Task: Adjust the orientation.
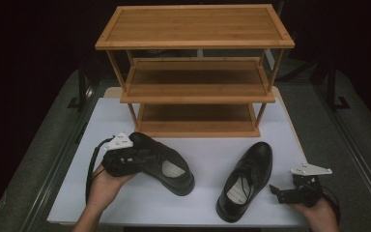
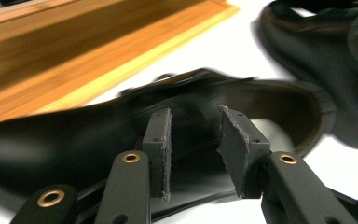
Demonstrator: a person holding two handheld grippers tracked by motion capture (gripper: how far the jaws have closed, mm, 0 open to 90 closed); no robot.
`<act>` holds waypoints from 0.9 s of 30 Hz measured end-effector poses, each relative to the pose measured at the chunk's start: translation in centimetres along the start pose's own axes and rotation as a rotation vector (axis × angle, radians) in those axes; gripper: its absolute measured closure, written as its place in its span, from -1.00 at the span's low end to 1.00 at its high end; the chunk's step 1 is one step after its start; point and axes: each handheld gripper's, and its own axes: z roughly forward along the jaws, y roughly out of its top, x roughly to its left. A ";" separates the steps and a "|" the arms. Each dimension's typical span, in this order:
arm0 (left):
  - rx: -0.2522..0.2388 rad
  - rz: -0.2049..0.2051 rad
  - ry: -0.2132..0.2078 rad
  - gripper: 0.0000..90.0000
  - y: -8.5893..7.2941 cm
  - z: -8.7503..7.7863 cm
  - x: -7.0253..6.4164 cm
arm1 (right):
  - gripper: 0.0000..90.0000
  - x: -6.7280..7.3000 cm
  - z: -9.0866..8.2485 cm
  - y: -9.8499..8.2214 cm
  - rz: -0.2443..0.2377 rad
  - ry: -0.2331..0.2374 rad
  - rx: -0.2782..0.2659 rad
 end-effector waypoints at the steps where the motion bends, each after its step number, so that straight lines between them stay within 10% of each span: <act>1: 0.001 0.008 -0.021 0.40 0.2 0.4 -0.5 | -1.00 0.0 0.0 0.0 0.000 0.000 0.000; 20: 0.018 0.067 -0.204 0.42 1.3 3.8 -4.7 | -1.00 0.0 0.0 0.0 -0.003 0.000 -0.001; 27: 0.053 0.108 -0.207 0.83 1.1 4.4 -5.4 | -1.00 0.0 0.0 0.0 0.000 0.000 0.000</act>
